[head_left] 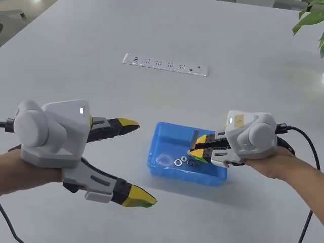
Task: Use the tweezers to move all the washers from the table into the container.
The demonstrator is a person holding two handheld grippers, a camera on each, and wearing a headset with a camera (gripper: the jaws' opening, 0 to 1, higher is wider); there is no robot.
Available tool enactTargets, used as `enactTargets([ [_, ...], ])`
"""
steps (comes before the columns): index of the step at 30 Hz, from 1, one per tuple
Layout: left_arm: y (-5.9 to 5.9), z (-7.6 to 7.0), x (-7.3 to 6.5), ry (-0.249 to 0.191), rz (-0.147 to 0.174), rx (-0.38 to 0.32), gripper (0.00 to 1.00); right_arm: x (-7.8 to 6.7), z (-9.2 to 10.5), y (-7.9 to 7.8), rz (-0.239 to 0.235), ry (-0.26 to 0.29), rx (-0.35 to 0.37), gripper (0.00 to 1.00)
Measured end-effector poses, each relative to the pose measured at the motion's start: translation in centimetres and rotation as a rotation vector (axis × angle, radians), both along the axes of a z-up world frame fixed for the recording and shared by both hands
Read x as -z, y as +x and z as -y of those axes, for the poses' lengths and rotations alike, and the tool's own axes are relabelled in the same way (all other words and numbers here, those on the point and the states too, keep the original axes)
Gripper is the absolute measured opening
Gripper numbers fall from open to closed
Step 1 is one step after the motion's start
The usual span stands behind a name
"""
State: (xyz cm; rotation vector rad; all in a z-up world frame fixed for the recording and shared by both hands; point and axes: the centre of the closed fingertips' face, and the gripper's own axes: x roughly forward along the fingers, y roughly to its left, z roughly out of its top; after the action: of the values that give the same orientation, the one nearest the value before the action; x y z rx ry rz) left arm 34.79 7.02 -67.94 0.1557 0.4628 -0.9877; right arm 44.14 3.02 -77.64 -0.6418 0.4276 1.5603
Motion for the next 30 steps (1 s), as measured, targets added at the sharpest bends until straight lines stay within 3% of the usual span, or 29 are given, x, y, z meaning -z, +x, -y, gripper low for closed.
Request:
enactTargets([
  [8,0.6,0.3,-0.2,0.003,0.000,0.017,0.88,-0.1,0.0,-0.1,-0.003,-0.002,0.004,0.08],
  [14,1.8,0.9,-0.6,0.012,0.017,0.037,0.83,-0.1,0.0,0.0,-0.003,-0.006,0.000,0.08],
  [25,4.6,3.1,-0.2,0.059,0.041,0.140,0.55,-0.1,0.0,0.0,-0.002,-0.005,-0.003,0.08],
  [30,5.6,3.9,0.6,0.094,0.053,0.185,0.42,-0.1,0.0,-0.1,0.000,-0.008,-0.006,0.08],
])
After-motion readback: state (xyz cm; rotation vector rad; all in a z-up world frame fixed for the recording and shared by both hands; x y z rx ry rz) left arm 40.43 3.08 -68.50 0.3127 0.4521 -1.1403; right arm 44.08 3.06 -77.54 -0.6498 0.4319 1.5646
